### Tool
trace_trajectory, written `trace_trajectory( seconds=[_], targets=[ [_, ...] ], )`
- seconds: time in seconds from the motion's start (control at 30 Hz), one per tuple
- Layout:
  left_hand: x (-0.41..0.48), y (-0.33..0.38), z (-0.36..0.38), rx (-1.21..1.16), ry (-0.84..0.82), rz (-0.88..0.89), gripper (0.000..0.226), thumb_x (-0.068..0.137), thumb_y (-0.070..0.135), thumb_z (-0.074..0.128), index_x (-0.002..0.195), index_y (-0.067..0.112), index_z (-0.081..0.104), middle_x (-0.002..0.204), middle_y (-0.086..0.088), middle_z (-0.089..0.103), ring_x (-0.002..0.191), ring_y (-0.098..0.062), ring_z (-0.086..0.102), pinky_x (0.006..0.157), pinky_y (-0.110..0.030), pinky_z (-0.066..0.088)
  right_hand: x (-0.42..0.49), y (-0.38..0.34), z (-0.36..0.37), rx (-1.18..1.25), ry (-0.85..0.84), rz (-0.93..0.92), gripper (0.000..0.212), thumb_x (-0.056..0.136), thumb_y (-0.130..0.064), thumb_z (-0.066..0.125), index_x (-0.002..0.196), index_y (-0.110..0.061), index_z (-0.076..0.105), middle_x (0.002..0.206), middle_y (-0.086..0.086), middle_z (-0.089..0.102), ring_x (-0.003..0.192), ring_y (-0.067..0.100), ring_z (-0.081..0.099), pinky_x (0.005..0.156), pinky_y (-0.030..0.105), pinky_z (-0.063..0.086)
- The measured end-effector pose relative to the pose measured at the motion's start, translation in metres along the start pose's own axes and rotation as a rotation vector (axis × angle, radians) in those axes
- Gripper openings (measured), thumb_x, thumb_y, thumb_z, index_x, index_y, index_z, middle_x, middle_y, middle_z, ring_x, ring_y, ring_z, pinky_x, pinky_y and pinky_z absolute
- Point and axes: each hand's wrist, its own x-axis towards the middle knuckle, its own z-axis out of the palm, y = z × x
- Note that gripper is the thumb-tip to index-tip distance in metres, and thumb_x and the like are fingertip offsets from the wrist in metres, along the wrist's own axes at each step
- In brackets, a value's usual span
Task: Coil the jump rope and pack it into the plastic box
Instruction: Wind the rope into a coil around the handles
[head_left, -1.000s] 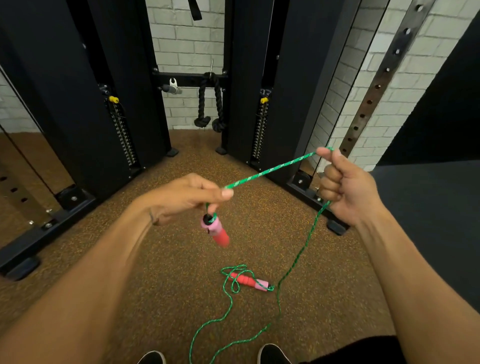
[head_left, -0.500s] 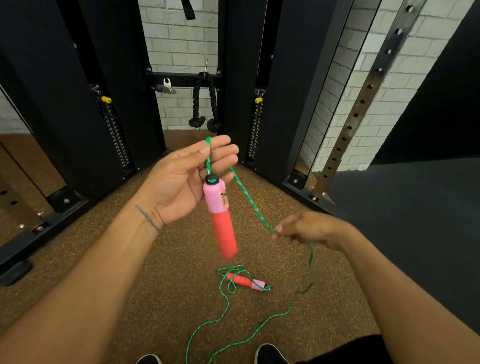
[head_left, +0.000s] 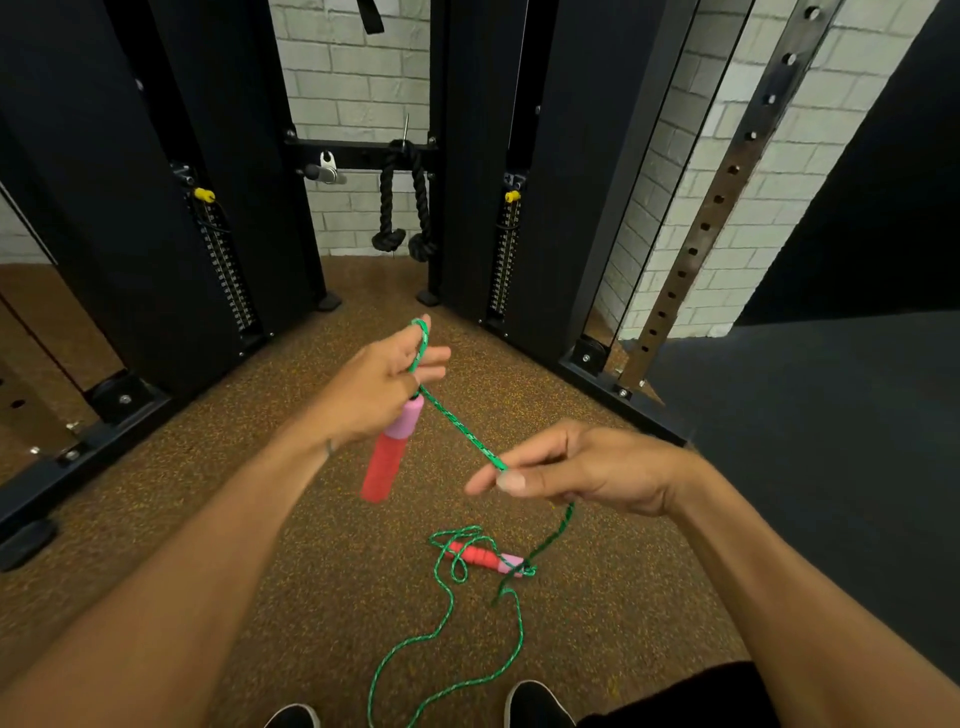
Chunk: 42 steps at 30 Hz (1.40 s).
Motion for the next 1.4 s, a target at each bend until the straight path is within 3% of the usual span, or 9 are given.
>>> trace_trajectory(
  seconds=[0.1,0.17,0.27,0.4,0.53,0.73,0.93,1.1,1.4],
  targets=[
    [-0.006,0.005,0.015,0.113,-0.135,0.009,0.058,0.098,-0.005,0.041,0.150,0.015,0.025,0.143,0.004,0.052,0.118,-0.014,0.060,0.089,-0.025,0.050,0.004,-0.001,0.000,0.053,0.060,-0.124,0.030,0.095,-0.029,0.057,0.110,-0.008,0.072,0.065,-0.016,0.054,0.064,0.006,0.040,0.066,0.028,0.030],
    [-0.008,0.004,0.024,0.096,-0.221,0.002,0.061,0.098,-0.004,0.042,0.151,0.020,0.025,0.135,0.010,0.056,0.117,-0.012,0.060,0.095,-0.029,0.051,0.005,0.002,-0.001,0.105,0.090,-0.198,0.022,0.095,-0.027,0.060,0.098,-0.012,0.076,0.081,0.005,0.057,0.076,0.015,0.044,0.074,0.034,0.036],
    [-0.012,0.001,0.029,0.103,-0.330,0.009,0.059,0.098,-0.003,0.046,0.147,0.029,0.036,0.121,0.019,0.063,0.111,-0.003,0.061,0.104,-0.040,0.047,0.005,0.005,-0.005,0.230,0.134,-0.261,0.020,0.096,-0.016,0.056,0.095,-0.008,0.074,0.088,0.008,0.060,0.072,0.016,0.037,0.066,0.029,0.028],
    [-0.015,0.004,0.036,-0.089,-0.547,-0.019,0.064,0.092,-0.019,0.041,0.144,0.018,0.039,0.137,-0.009,0.059,0.119,-0.019,0.062,0.105,-0.037,0.046,0.005,0.003,-0.015,0.326,0.274,-0.343,0.026,0.097,-0.021,0.051,0.091,-0.009,0.072,0.067,-0.001,0.043,0.061,0.012,0.025,0.060,0.030,0.018],
    [-0.020,0.010,0.043,-0.136,-0.688,0.012,0.063,0.091,-0.010,0.046,0.148,0.013,0.031,0.135,-0.009,0.061,0.113,-0.012,0.064,0.102,-0.029,0.047,0.002,0.003,-0.029,0.340,0.419,-0.393,0.028,0.097,-0.029,0.052,0.088,-0.012,0.072,0.066,-0.003,0.041,0.060,0.007,0.031,0.058,0.021,0.027],
    [-0.021,0.015,0.048,-0.029,-0.655,0.058,0.056,0.091,-0.002,0.049,0.142,0.019,0.040,0.125,0.001,0.069,0.102,-0.008,0.064,0.100,-0.029,0.047,-0.001,-0.005,-0.034,0.348,0.464,-0.461,0.029,0.094,-0.030,0.054,0.082,-0.011,0.072,0.065,-0.009,0.050,0.060,0.004,0.035,0.059,0.021,0.028],
    [-0.024,0.021,0.040,-0.309,-0.596,0.070,0.049,0.097,0.002,0.048,0.145,0.009,0.038,0.130,-0.010,0.066,0.107,-0.012,0.066,0.096,-0.025,0.049,-0.009,-0.001,-0.048,0.472,0.530,-0.485,0.034,0.099,-0.026,0.048,0.076,-0.016,0.070,0.065,-0.006,0.045,0.059,0.007,0.031,0.057,0.022,0.027],
    [-0.034,0.032,0.048,-0.623,-0.705,0.050,0.046,0.096,0.004,0.049,0.141,0.010,0.048,0.112,-0.008,0.072,0.081,-0.007,0.063,0.079,-0.018,0.050,0.006,0.011,-0.054,0.545,0.630,-0.439,0.039,0.105,-0.025,0.042,0.075,-0.018,0.067,0.067,-0.004,0.042,0.058,0.009,0.029,0.056,0.023,0.027],
    [-0.035,0.038,0.044,-0.721,-0.760,0.024,0.042,0.095,0.015,0.048,0.136,0.010,0.056,0.093,-0.006,0.075,0.065,-0.003,0.059,0.055,-0.014,0.048,0.019,0.023,-0.051,0.467,0.647,-0.310,0.028,0.106,-0.023,0.041,0.085,-0.016,0.059,0.062,-0.010,0.045,0.055,0.006,0.029,0.055,0.025,0.022]
  ],
)
